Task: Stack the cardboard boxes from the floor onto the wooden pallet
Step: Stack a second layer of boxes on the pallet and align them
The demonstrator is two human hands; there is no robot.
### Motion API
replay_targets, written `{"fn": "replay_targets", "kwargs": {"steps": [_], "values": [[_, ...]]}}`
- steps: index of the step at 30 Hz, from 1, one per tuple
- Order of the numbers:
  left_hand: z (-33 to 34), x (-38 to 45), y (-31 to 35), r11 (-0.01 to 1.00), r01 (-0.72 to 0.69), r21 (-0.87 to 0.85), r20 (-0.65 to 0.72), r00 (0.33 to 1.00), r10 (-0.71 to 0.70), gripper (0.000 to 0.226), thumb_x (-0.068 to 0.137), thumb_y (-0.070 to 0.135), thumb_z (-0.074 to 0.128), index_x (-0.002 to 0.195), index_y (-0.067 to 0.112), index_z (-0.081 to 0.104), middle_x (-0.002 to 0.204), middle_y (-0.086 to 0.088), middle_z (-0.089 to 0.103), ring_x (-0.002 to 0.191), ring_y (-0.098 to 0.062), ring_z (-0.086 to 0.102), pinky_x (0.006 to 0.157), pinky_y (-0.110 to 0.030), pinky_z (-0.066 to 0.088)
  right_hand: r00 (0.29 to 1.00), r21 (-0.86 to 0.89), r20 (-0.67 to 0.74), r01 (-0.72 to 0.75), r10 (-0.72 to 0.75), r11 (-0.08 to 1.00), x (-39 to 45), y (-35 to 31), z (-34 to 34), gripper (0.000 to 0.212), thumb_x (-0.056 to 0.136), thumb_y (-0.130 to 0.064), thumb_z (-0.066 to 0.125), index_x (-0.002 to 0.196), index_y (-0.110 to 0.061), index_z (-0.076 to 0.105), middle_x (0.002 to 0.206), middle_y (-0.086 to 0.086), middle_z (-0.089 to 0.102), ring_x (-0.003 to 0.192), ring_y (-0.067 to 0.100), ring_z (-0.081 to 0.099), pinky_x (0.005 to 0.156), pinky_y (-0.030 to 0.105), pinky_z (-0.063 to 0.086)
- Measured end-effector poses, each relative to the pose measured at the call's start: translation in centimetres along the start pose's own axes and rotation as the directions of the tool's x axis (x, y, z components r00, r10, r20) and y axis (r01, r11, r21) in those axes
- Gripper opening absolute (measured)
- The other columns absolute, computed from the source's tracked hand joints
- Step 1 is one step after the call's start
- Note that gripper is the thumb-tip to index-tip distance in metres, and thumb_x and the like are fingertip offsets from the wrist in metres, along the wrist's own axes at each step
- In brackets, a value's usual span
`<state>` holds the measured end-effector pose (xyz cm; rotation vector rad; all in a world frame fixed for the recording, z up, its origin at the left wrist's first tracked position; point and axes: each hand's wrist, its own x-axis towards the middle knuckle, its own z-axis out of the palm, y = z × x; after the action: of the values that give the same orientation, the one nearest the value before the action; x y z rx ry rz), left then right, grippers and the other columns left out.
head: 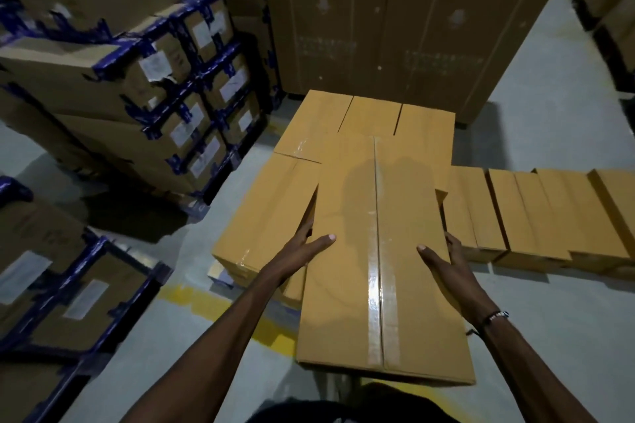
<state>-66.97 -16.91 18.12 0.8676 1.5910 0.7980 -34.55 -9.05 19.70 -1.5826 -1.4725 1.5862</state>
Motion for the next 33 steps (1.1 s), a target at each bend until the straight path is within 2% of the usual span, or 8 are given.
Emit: {"fn": "replay_targets", "kwargs": {"steps": [4,8,11,17,20,26,30,33], "values": [[-1.7,2.3,1.5,0.998,0.015,0.061,0.013,1.0,-0.016,0.092,0.085,0.073,0.071,0.16,0.049,0.024,0.156,0.029,0.029,0.148,-0.004,0.031,0.119,-0.034,0.031,0.997,0.036,-0.053,-0.06,0.062,0.998,2.2,-0.2,1.9,0.091,0.086,-0.059,0.07,0.159,-0.041,0.018,0.168,0.002,0.024,0.152,0.026,0.025,0.12,0.052,0.028],[-3.8,4.7,1.9,0.995,0.025,0.097,0.068,0.997,-0.031,0.082,0.099,0.052,0.065,0.165,0.037,0.017,0.158,0.018,0.032,0.152,-0.01,0.025,0.108,-0.027,0.03,0.99,0.058,-0.045,-0.134,0.137,0.989,4.0,-0.5,4.0,0.105,0.071,-0.077,0.074,0.155,-0.049,0.019,0.167,0.003,0.026,0.151,0.028,0.028,0.118,0.059,0.033],[-5.6,6.8,1.6,0.992,0.014,0.127,0.108,0.994,-0.028,0.083,0.101,0.049,0.062,0.166,0.032,0.013,0.169,0.01,0.023,0.157,-0.014,0.019,0.107,-0.025,0.027,0.987,0.08,-0.061,-0.144,0.149,0.986,5.3,-0.1,5.9,0.103,0.072,-0.076,0.073,0.155,-0.049,0.018,0.168,0.005,0.024,0.152,0.029,0.026,0.118,0.058,0.032],[-10.4,12.1,-0.5,0.982,0.066,0.176,0.196,0.975,-0.101,0.109,0.082,0.075,0.069,0.167,0.038,0.01,0.173,0.007,0.02,0.158,-0.019,0.022,0.121,-0.04,0.033,0.964,0.066,-0.12,-0.233,0.239,0.97,8.6,1.1,10.8,0.102,0.066,-0.085,0.071,0.149,-0.057,0.019,0.167,0.006,0.025,0.15,0.031,0.03,0.117,0.061,0.034],[-12.6,15.6,-2.2,0.975,0.051,0.218,0.26,0.959,-0.109,0.098,0.089,0.069,0.068,0.166,0.038,0.015,0.169,0.01,0.028,0.155,-0.018,0.029,0.122,-0.048,0.036,0.951,0.046,-0.163,-0.26,0.264,0.964,10.5,1.1,13.8,0.096,0.078,-0.075,0.07,0.153,-0.051,0.015,0.169,0.006,0.02,0.153,0.032,0.025,0.117,0.06,0.032],[-15.6,22.6,-6.4,0.949,0.018,0.314,0.296,0.948,-0.116,0.088,0.097,0.053,0.066,0.166,0.029,0.016,0.17,0.003,0.025,0.154,-0.019,0.027,0.114,-0.026,0.025,0.915,0.062,-0.226,-0.33,0.335,0.942,15.0,3.8,18.4,0.09,0.087,-0.061,0.066,0.158,-0.047,0.011,0.171,0.008,0.013,0.155,0.033,0.02,0.116,0.057,0.03],[-16.1,26.9,-10.0,0.91,0.06,0.411,0.291,0.937,-0.193,0.124,0.07,0.09,0.063,0.166,0.033,0.01,0.176,0.003,-0.001,0.161,-0.021,0.006,0.129,-0.049,0.015,0.901,0.09,-0.238,-0.351,0.362,0.932,17.6,6.1,19.9,0.088,0.09,-0.058,0.066,0.158,-0.047,0.01,0.171,0.005,0.013,0.155,0.031,0.019,0.115,0.055,0.031],[-15.6,29.4,-12.2,0.868,0.054,0.494,0.265,0.941,-0.21,0.129,0.06,0.096,0.056,0.166,0.038,0.011,0.175,0.008,-0.009,0.161,-0.022,-0.007,0.128,-0.06,0.008,0.9,0.097,-0.24,-0.35,0.363,0.932,19.5,8.2,20.3,0.088,0.09,-0.059,0.066,0.157,-0.048,0.01,0.171,0.003,0.012,0.156,0.028,0.016,0.116,0.054,0.029]]}}
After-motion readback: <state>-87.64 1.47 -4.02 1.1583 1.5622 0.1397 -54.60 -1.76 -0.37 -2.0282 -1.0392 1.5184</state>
